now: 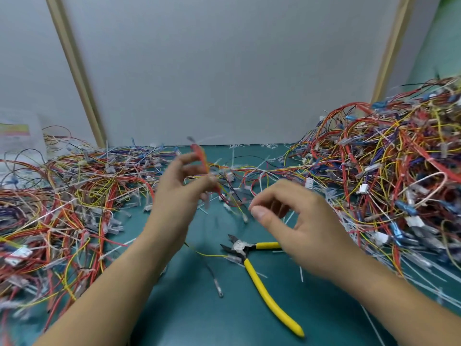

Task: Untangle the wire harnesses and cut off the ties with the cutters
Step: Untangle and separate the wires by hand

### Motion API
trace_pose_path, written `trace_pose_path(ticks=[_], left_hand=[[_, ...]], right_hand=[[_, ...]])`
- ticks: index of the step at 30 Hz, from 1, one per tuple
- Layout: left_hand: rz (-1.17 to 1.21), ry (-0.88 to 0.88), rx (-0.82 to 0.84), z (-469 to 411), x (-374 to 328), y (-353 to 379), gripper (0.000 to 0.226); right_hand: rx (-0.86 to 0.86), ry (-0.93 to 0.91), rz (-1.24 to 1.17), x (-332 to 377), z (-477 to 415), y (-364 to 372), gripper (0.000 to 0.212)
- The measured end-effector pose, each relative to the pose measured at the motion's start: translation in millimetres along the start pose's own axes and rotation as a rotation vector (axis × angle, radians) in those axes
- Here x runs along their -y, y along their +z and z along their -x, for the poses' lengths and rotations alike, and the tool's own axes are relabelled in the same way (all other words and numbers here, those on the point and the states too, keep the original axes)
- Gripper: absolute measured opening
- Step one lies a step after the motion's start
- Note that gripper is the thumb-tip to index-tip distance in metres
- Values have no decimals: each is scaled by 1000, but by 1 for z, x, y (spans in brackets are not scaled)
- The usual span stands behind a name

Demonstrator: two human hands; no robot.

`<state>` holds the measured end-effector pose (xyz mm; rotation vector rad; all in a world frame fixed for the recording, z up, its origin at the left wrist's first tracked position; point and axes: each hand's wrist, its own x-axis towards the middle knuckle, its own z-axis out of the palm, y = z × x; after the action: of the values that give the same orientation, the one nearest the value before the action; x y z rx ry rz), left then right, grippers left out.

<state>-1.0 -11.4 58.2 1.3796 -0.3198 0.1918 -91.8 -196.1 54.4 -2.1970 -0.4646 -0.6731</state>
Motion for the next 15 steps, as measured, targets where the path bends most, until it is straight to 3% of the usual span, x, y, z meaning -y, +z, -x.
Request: trace_pose_path(ticks=[3,5,9,15], left_hand=[[-117,-29,319,13,-2,9,43],[-158,-42,428,19,-5,11,43],[-166,-24,472,22,-8,12,44],[-148,-7,468,21,-8,11,40]], right_hand=[[-107,-16,20,-1,-4,-6,8],[-66,14,80,-5,-4,-6,8],[88,134,121,-12,-1,1,8],[-34,137,17,-12,-2,-1,14]])
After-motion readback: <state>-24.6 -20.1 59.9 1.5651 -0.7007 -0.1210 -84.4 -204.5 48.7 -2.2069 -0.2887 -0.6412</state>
